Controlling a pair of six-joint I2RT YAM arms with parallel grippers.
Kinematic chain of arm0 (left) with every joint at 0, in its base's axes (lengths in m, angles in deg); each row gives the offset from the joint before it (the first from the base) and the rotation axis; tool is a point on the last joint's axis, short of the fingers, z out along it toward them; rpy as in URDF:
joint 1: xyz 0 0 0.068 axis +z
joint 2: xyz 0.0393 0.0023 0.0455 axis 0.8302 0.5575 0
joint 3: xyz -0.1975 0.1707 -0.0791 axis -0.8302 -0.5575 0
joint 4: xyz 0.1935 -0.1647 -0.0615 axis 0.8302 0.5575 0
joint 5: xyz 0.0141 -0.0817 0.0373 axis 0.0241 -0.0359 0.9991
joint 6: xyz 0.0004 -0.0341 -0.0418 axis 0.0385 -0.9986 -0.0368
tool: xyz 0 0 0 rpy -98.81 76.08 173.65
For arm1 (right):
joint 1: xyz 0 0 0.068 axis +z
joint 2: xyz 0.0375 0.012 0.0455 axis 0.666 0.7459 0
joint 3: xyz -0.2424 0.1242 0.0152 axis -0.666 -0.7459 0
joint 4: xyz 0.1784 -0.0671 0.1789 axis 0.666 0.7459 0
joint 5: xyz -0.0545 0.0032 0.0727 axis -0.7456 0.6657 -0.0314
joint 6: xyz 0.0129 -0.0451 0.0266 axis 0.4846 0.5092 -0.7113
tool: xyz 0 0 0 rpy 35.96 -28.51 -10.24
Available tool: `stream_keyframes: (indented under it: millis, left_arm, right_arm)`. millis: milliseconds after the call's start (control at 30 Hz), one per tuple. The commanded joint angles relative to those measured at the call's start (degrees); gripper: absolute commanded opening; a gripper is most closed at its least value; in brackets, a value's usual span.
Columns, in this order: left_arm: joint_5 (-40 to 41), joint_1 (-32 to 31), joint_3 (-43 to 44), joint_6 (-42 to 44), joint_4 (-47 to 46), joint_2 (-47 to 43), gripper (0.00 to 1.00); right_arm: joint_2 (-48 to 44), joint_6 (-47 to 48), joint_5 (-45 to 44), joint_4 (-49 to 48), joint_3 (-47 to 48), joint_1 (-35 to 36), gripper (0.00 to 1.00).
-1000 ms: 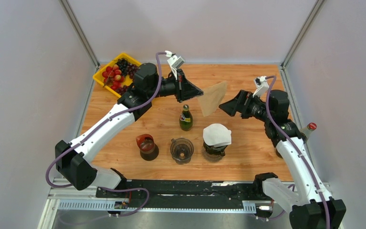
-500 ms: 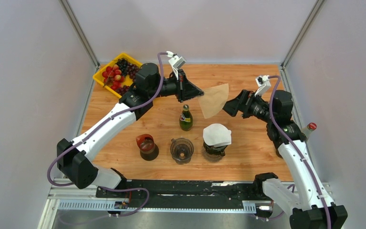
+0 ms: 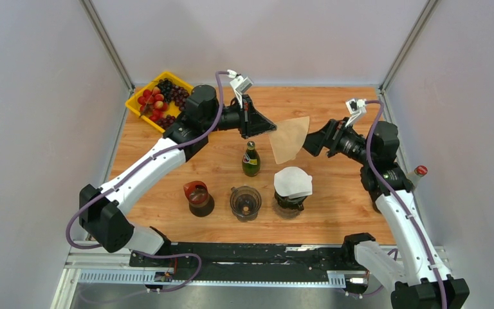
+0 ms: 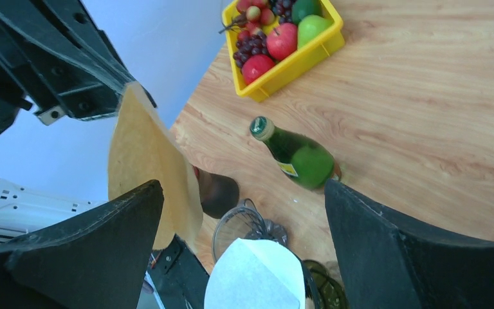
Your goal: Place the coffee filter in the dripper
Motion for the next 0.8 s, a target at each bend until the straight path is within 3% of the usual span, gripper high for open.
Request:
stream_keyframes:
  millis: [0,267,767]
  left_arm:
    - [-3.8,0.0,1.9,-1.8,-3.6,0.8,0.0]
    - [-5.6,-0.3,1.9,-3.0,-5.0,1.9,0.0]
    - [-5.0,-0.4,1.7,-3.7,-5.3,2.1,0.01]
  right_arm:
    - [-1.0,-4.7,3.7,-12.5,-1.1,0.3,0.97]
    - [0.6,-8.1,4.6,-21.2,-2.3,2.3,0.85]
    - [1.5,-9.2,4.1,-22.2,-2.0,7.0,0.26]
